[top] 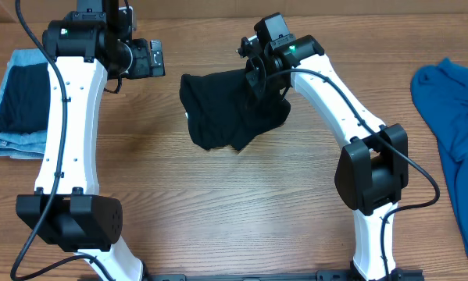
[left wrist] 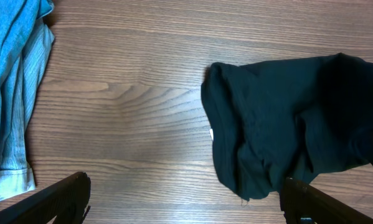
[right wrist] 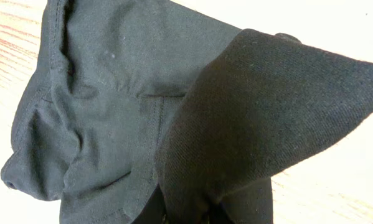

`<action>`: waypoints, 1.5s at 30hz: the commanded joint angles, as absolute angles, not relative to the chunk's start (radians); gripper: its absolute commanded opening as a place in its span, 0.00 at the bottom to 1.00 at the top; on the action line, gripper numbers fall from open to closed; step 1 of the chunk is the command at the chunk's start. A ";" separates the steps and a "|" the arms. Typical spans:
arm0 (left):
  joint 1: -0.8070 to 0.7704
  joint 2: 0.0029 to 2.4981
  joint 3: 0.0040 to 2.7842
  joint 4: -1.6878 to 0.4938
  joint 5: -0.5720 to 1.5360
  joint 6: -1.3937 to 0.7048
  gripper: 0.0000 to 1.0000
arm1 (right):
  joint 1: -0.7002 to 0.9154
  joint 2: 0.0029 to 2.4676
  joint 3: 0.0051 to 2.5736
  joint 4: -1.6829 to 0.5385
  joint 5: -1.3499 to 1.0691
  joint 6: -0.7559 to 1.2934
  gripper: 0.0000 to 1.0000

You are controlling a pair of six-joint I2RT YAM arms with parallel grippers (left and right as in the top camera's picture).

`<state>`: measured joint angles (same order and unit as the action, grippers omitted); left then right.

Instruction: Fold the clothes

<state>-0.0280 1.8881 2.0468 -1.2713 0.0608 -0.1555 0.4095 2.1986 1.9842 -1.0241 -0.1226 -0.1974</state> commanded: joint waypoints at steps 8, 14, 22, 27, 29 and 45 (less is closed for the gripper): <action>-0.027 1.885 2.065 -1.232 0.072 -0.170 1.00 | 0.422 2.199 2.016 -0.996 -0.120 -0.093 0.04; -0.027 1.885 2.065 -1.198 0.134 -0.182 1.00 | 0.422 2.199 2.075 -1.026 0.017 -0.003 0.04; -0.027 1.885 2.058 -1.236 0.290 -0.128 1.00 | 0.431 2.200 2.168 -1.110 0.033 -0.056 0.04; -0.033 1.885 2.045 -1.239 0.289 -0.128 1.00 | 0.450 2.202 2.168 -1.097 0.037 -0.056 0.04; -0.044 1.887 2.020 -1.250 0.286 -0.136 1.00 | 0.459 2.202 2.168 -1.086 0.056 -0.056 0.04; -0.073 1.891 1.618 -0.994 0.183 -0.173 0.04 | 0.533 2.233 2.168 -1.037 0.059 -0.052 0.04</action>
<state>-0.0719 1.8900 1.6768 -1.0382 0.2382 -0.1555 0.4908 2.2307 2.1342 -1.0546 0.0780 -0.0521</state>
